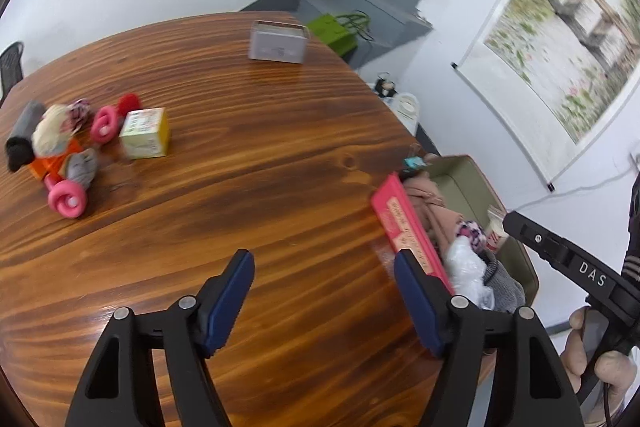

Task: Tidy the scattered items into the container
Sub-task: 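Move both grippers back over the pile on the table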

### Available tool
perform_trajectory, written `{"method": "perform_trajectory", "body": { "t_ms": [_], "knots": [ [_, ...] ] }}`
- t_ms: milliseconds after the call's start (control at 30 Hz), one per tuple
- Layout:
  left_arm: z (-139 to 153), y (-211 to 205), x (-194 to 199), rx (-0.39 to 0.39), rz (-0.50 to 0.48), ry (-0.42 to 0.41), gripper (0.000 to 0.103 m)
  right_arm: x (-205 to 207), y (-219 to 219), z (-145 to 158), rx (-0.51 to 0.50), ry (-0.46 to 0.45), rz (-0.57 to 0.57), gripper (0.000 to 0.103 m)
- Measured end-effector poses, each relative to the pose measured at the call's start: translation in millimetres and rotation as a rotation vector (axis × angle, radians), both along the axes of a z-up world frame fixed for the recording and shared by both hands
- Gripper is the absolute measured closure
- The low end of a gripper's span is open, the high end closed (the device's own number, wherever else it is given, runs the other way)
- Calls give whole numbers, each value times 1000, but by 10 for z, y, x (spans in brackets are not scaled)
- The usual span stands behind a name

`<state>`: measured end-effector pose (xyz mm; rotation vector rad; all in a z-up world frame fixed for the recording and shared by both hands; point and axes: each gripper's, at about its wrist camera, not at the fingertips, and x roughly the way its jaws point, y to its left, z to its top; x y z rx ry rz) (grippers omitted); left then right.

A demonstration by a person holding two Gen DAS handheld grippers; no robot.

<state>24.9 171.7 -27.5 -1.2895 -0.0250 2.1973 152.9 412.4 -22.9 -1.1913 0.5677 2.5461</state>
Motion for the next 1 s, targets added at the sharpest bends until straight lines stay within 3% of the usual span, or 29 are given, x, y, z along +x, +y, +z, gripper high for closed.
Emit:
{"method": "perform_trajectory", "body": {
  "t_ms": [533, 1000],
  "knots": [
    [-63, -1584, -555, 7, 327, -19, 29, -573, -1041, -57, -8, -28, 186, 48],
    [-58, -2491, -1264, 5, 480, -4, 29, -1036, -1652, -251, -23, -95, 248, 48]
  ]
}}
